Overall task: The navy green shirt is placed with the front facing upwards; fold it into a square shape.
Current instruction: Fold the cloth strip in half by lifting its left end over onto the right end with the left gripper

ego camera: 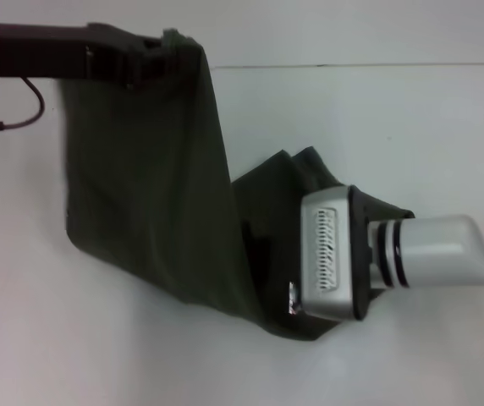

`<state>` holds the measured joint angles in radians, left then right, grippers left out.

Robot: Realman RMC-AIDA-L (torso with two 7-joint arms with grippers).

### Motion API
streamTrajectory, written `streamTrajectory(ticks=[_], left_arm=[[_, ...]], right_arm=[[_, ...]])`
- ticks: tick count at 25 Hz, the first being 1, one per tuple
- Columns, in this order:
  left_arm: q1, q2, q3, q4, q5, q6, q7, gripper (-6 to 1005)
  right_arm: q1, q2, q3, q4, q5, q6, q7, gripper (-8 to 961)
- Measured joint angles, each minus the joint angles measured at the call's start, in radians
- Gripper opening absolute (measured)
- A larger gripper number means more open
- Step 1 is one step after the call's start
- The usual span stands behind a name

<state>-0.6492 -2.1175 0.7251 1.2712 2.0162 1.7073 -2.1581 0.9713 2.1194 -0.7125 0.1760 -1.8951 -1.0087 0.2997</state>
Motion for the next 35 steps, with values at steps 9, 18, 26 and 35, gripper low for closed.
streamTrajectory(ticks=[9, 18, 26, 35], left_arm=[[0.002, -0.005, 0.009, -0.034, 0.003, -0.015, 0.01, 15], [-0.008, -0.032, 0.123, -0.055, 0.004, -0.088, -0.009, 15], [-0.019, -0.052, 0.364, -0.064, -0.023, -0.265, -0.06, 37], [-0.015, -0.058, 0.751, -0.135, -0.055, -0.475, -0.073, 77]], right_arm=[[-0.354, -0.034, 0.032, -0.459, -0.006, -0.375, 0.296, 0], [-0.677, -0.1, 0.148, -0.845, -0.006, -0.688, 0.6, 0], [-0.755, -0.129, 0.236, -0.855, -0.023, -0.754, 0.621, 0], [-0.755, -0.136, 0.318, -0.859, -0.079, -0.76, 0.648, 0]])
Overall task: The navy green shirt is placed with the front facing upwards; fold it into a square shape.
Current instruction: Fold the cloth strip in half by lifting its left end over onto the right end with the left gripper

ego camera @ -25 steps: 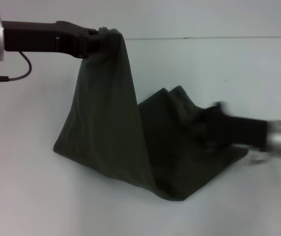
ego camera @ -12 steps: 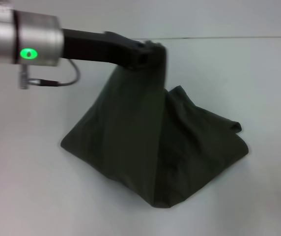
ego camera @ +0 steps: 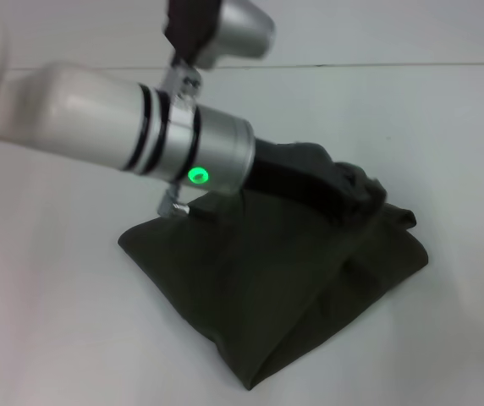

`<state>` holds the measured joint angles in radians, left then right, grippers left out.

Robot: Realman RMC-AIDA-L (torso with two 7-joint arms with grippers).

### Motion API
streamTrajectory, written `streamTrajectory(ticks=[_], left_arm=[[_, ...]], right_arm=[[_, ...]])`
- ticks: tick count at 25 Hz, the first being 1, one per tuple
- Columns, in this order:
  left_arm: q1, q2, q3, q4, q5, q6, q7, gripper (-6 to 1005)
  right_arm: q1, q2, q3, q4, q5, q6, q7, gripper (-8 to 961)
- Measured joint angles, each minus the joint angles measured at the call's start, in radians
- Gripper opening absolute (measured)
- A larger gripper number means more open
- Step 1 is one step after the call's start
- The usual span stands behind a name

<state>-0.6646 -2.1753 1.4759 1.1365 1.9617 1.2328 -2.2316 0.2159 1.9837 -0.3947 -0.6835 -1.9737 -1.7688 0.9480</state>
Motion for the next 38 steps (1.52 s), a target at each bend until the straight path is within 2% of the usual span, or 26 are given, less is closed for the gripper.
streamTrajectory(ticks=[4, 9, 12, 19, 22, 30, 33, 38], left_arm=[[0.023, 0.0, 0.048, -0.018, -0.068, -0.039, 0.017, 95], [0.033, 0.0, 0.057, -0.016, -0.112, -0.052, 0.013, 118], [0.027, 0.0, 0.087, -0.019, -0.123, -0.073, 0.009, 313], [-0.014, 0.001, 0.206, 0.001, -0.107, -0.067, 0.017, 645], [-0.036, 0.003, 0.23, 0.002, -0.07, -0.066, 0.019, 789], [-0.045, 0.002, 0.243, -0.003, 0.031, -0.143, 0.035, 899], [-0.044, 0.001, 0.244, -0.006, 0.028, -0.164, 0.047, 940], [-0.029, 0.0, 0.222, -0.02, -0.044, -0.196, 0.092, 937]], right_arm=[[0.009, -0.004, 0.004, -0.001, -0.001, 0.009, 0.013, 0], [0.031, -0.011, 0.006, -0.007, -0.006, 0.01, 0.036, 0], [0.034, -0.012, 0.006, -0.018, -0.008, 0.007, 0.048, 0], [0.034, -0.012, 0.008, -0.028, -0.008, 0.007, 0.056, 0], [0.034, -0.011, 0.008, -0.029, -0.007, 0.006, 0.053, 0], [0.036, -0.006, 0.007, -0.03, -0.008, 0.005, 0.048, 1], [0.036, -0.005, 0.007, -0.03, -0.009, 0.005, 0.048, 1], [0.04, -0.004, 0.0, -0.034, -0.01, 0.006, 0.055, 1]])
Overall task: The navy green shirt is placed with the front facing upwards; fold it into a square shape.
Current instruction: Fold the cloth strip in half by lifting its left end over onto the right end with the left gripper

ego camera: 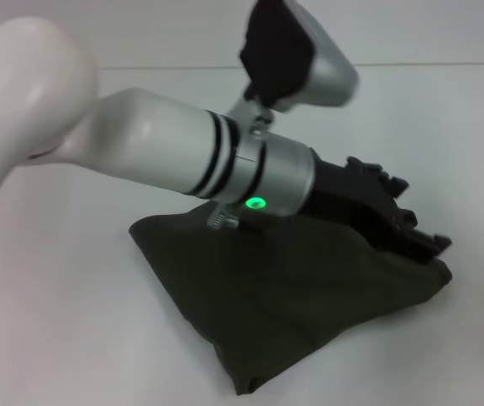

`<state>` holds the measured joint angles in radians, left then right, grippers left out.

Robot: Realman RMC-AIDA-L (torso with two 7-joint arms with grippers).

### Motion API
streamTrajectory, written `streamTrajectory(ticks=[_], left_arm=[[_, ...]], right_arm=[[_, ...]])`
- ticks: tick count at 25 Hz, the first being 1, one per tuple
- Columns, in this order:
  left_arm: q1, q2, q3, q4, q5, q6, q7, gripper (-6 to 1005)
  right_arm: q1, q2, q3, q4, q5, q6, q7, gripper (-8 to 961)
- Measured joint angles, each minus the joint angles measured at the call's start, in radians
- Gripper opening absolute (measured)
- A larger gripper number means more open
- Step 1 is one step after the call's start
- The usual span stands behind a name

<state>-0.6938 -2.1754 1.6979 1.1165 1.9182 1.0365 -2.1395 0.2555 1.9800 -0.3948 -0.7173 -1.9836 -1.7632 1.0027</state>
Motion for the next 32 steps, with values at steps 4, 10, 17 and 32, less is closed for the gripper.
streamTrajectory(ticks=[4, 10, 17, 32], left_arm=[[0.032, 0.0, -0.107, -0.064, -0.126, 0.052, 0.126, 937], [0.141, 0.006, -0.37, -0.2, -0.324, 0.261, 0.423, 937], [0.259, 0.019, -0.764, -0.417, -0.356, 0.544, 0.762, 936], [0.349, 0.126, -1.013, -0.454, 0.033, 0.825, 0.827, 936]], right_arm=[[0.009, 0.015, -0.005, -0.043, 0.0, -0.001, 0.034, 1], [0.021, 0.09, -0.026, -0.179, -0.028, -0.018, 0.075, 1], [0.049, 0.1, -0.053, -0.24, -0.032, -0.118, 0.172, 1], [0.055, 0.106, -0.223, -0.485, -0.155, -0.222, 0.498, 30]])
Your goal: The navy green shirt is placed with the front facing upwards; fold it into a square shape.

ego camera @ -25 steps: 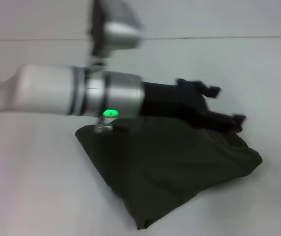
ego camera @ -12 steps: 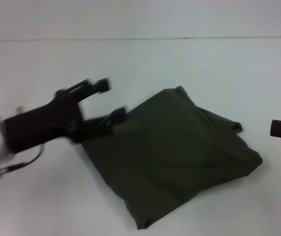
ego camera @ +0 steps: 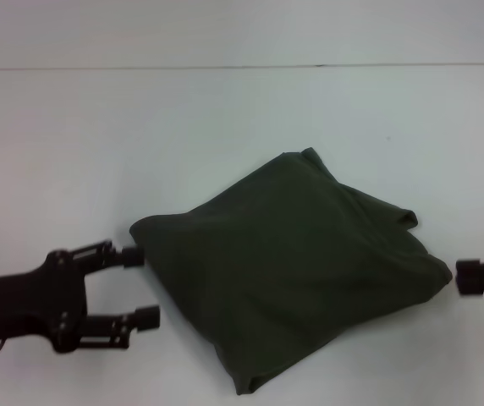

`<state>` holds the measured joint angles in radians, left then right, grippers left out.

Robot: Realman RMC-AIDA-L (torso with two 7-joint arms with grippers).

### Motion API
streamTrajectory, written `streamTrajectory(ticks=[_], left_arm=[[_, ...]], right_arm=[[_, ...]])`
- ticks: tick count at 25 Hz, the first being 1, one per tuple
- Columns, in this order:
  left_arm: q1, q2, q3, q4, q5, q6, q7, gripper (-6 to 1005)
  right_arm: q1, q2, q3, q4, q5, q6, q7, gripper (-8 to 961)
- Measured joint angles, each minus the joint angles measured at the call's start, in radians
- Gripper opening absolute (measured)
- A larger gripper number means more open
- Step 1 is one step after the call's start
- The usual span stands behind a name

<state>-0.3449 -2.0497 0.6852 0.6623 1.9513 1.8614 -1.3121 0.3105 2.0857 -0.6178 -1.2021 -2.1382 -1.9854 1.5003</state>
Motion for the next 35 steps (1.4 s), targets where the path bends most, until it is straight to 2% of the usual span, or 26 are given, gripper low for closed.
streamTrajectory(ticks=[3, 9, 13, 20, 22, 28, 35], left_arm=[[-0.005, 0.009, -0.029, 0.006, 0.07, 0.02, -0.024, 935], [-0.012, 0.021, -0.08, 0.027, 0.173, 0.056, -0.077, 934], [-0.004, 0.024, -0.114, 0.041, 0.199, 0.07, -0.087, 934], [-0.002, 0.024, -0.112, 0.046, 0.231, 0.081, -0.087, 933], [-0.005, 0.025, -0.112, 0.046, 0.242, 0.081, -0.087, 933], [-0.006, 0.025, -0.115, 0.046, 0.252, 0.077, -0.087, 933], [-0.009, 0.025, -0.111, 0.045, 0.252, 0.076, -0.094, 933]], right_arm=[[-0.002, 0.0, -0.038, -0.018, -0.04, -0.001, 0.045, 75], [-0.003, 0.001, -0.042, -0.075, -0.077, -0.001, 0.112, 163], [-0.005, 0.001, -0.048, -0.098, -0.079, -0.001, 0.131, 331], [0.003, 0.002, -0.085, -0.099, -0.08, 0.0, 0.111, 621], [0.003, 0.002, -0.09, -0.099, -0.08, 0.0, 0.1, 859], [0.0, 0.002, -0.103, -0.1, -0.08, 0.0, 0.086, 924], [-0.011, 0.003, -0.106, -0.108, -0.082, 0.001, 0.073, 924]])
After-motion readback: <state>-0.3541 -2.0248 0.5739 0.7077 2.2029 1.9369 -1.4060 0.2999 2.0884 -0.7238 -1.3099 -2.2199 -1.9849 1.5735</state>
